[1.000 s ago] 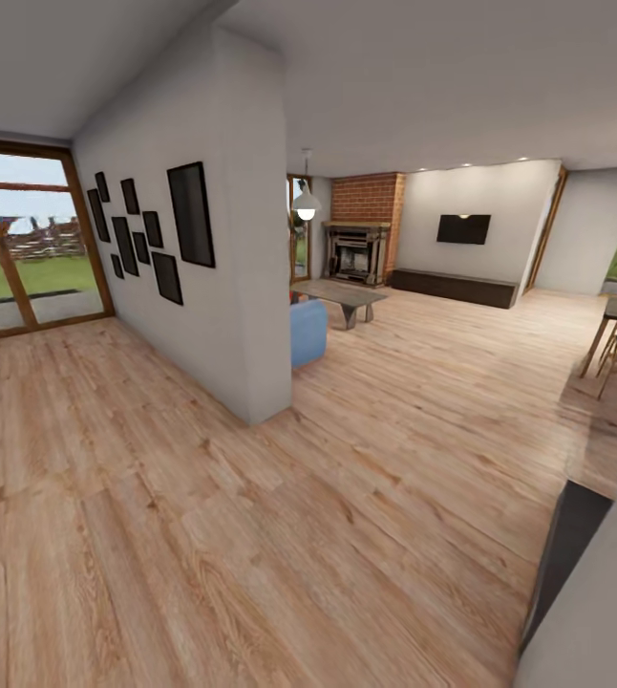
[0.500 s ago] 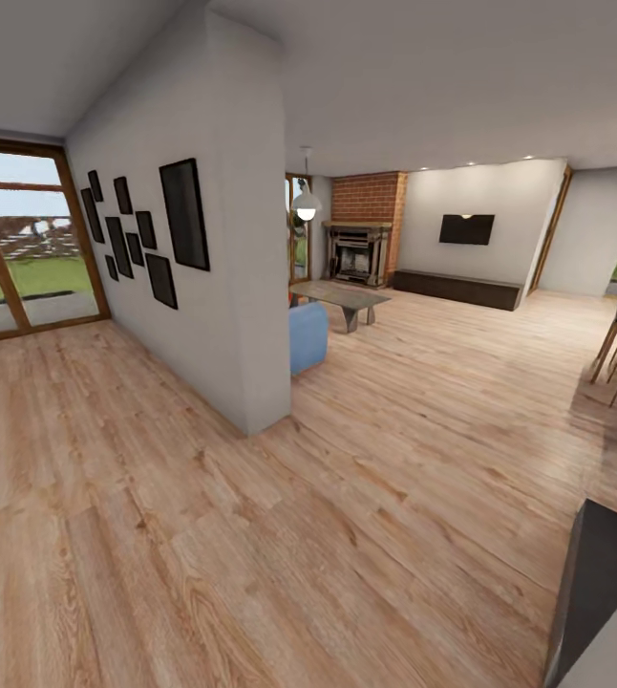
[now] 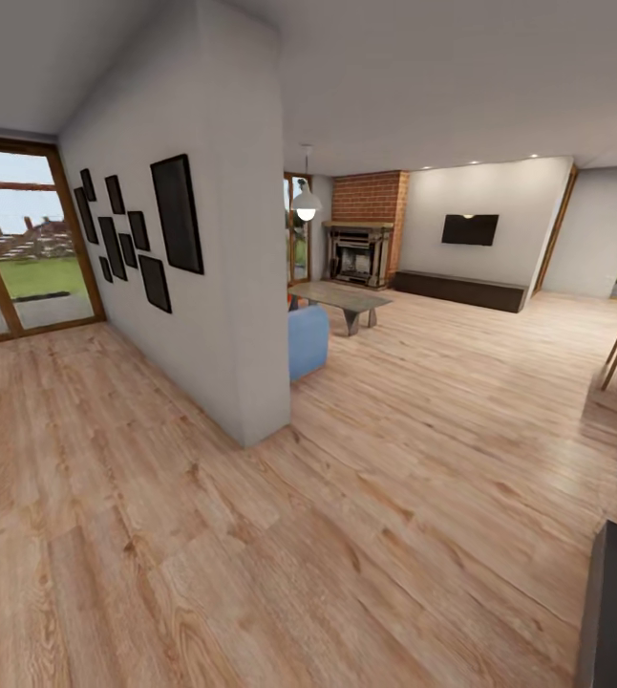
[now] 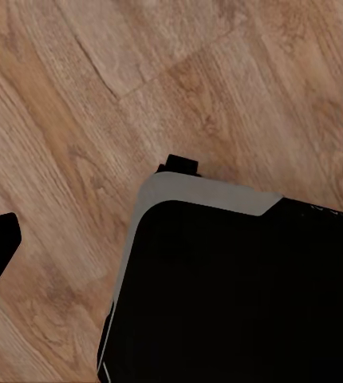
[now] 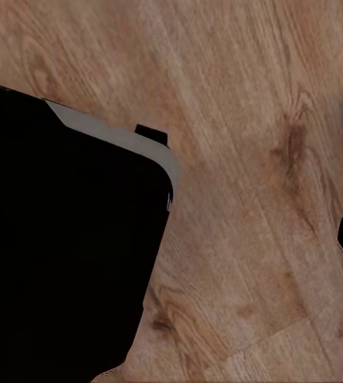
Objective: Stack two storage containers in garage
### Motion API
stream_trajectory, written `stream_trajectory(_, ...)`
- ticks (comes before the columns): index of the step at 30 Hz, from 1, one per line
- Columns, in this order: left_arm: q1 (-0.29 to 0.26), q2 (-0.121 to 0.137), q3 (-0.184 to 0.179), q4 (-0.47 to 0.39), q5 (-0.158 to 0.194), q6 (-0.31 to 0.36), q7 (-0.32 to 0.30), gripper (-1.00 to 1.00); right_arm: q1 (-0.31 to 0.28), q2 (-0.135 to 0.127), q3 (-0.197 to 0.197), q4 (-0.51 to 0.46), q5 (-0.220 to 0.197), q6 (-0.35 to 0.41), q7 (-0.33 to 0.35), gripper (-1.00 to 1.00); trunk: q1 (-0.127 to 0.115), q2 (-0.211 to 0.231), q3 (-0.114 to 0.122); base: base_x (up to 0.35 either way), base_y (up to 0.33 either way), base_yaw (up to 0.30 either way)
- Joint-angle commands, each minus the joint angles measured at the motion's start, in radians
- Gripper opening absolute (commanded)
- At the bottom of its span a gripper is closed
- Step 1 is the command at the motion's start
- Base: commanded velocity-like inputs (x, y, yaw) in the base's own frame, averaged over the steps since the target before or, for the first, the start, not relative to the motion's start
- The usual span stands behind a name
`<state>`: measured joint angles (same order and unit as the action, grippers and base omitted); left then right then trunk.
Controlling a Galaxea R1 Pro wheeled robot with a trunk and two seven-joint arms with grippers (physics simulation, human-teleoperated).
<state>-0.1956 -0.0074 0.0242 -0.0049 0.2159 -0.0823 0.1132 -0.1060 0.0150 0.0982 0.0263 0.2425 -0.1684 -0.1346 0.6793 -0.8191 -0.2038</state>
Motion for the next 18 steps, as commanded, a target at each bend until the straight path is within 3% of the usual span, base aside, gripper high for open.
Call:
stream_trajectory(1, -0.001, 0.0, 0.002, 0.001, 0.004, -0.004, 0.002, 1.0, -0.001, 0.0, 0.008, 0.003, 0.003, -0.003, -0.007, 1.0, 0.001, -0.001, -0.001, 0.321, 0.0, 0.0)
stream_trajectory(18, -0.001, -0.001, 0.002, 0.0, 0.005, -0.004, 0.002, 1.0, -0.001, 0.0, 0.008, 0.003, 0.003, -0.004, -0.007, 1.0, 0.001, -0.001, -0.001, 0.321, 0.0, 0.0)
